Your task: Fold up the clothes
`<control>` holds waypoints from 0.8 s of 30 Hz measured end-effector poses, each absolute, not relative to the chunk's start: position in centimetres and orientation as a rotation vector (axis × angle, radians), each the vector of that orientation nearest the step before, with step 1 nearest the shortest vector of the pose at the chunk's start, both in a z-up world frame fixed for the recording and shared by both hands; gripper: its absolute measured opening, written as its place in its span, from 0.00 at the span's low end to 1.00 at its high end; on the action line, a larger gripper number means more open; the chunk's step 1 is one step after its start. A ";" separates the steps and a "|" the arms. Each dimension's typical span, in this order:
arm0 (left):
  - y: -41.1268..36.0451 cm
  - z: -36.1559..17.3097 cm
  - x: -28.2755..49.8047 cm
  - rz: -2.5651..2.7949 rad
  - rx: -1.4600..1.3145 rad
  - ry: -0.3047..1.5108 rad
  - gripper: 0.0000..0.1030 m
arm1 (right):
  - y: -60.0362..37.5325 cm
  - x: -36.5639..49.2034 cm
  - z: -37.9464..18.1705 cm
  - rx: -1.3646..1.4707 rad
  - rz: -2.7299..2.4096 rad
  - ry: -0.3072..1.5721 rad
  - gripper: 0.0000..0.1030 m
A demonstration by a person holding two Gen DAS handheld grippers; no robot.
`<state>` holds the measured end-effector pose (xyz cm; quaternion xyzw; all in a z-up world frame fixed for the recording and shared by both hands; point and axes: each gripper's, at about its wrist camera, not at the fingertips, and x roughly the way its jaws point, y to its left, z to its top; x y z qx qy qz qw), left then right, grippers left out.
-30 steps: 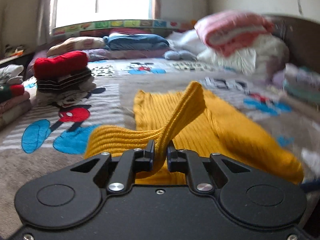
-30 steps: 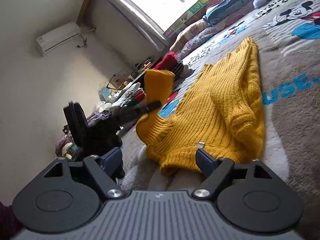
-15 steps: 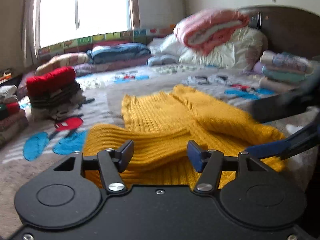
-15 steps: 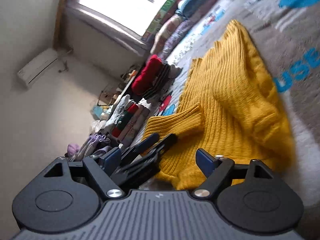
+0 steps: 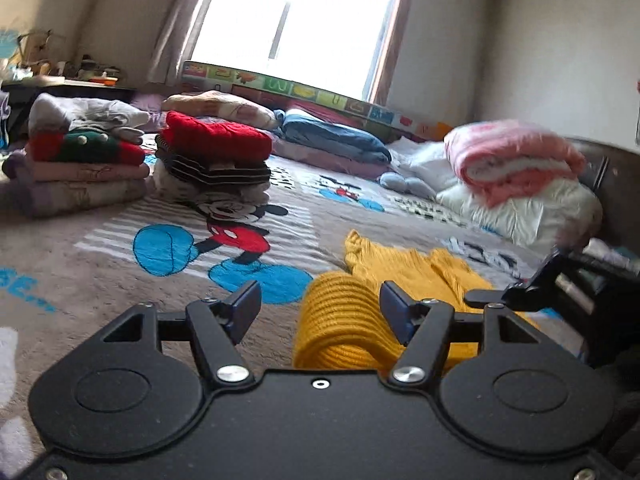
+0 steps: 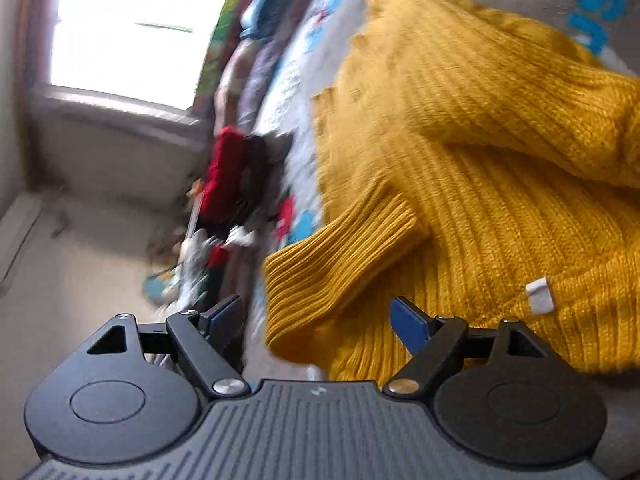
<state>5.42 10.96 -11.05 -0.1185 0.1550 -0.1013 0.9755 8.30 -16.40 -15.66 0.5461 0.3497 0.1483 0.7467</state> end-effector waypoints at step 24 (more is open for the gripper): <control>10.4 -12.9 6.3 -0.301 -0.280 0.485 0.64 | -17.8 10.6 -15.8 1.171 0.194 0.609 0.12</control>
